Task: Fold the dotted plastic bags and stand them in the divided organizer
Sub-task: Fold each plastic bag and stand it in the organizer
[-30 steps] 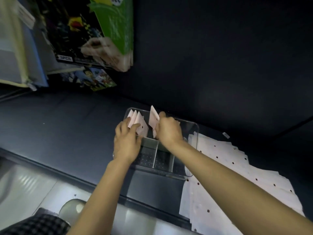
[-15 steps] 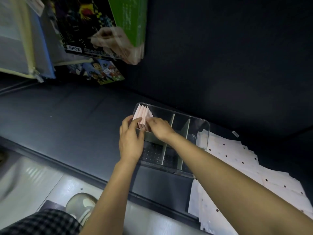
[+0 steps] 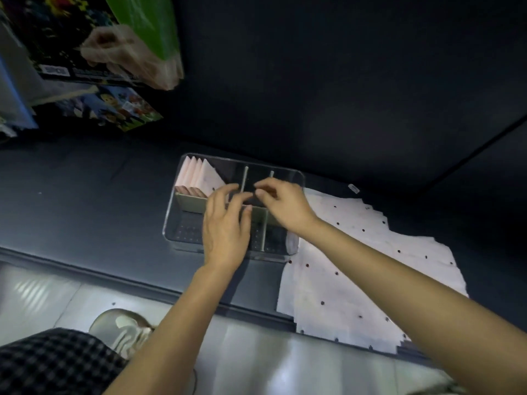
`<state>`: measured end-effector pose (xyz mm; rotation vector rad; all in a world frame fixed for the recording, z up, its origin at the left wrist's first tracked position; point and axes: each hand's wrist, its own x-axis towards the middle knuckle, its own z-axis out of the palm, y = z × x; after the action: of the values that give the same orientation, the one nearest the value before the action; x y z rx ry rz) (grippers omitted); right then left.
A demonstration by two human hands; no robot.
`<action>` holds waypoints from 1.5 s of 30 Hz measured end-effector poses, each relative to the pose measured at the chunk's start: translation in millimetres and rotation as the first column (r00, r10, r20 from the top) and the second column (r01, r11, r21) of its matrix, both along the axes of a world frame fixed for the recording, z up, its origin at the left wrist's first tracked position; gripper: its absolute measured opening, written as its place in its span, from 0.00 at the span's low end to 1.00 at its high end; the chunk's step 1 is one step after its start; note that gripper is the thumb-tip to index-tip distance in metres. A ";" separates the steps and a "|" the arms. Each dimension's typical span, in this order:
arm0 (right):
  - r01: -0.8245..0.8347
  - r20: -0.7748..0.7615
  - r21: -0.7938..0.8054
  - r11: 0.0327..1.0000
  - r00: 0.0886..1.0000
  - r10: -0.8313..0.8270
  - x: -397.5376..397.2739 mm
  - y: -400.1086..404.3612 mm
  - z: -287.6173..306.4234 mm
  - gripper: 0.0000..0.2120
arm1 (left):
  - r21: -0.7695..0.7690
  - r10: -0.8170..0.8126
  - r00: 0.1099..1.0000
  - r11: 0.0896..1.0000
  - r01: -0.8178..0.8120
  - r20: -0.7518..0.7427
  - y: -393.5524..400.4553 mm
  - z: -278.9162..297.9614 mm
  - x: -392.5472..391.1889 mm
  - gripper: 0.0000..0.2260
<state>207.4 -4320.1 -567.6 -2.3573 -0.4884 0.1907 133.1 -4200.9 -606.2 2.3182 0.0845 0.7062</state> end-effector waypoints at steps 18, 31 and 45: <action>-0.180 0.019 -0.568 0.803 0.973 0.231 -176.3 -290.4 -96.0 0.32 | 0.228 -0.526 0.543 0.547 0.805 -0.655 -113.6 -81.0 -93.5 0.23; -0.101 -0.605 -0.022 0.995 0.794 0.068 -105.9 -304.3 0.7 0.12 | -0.651 -0.799 0.236 0.591 0.476 -0.553 -113.8 35.5 -29.0 0.07; 0.282 -0.446 -0.294 0.913 0.804 -0.392 -19.1 -259.9 -60.3 0.07 | 0.225 -0.512 0.766 0.753 0.618 -0.389 -147.4 -32.3 -69.0 0.16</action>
<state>188.3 -4580.0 -627.9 -2.4269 0.2223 0.6919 64.1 -4348.3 -638.5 2.5601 -0.6456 0.0350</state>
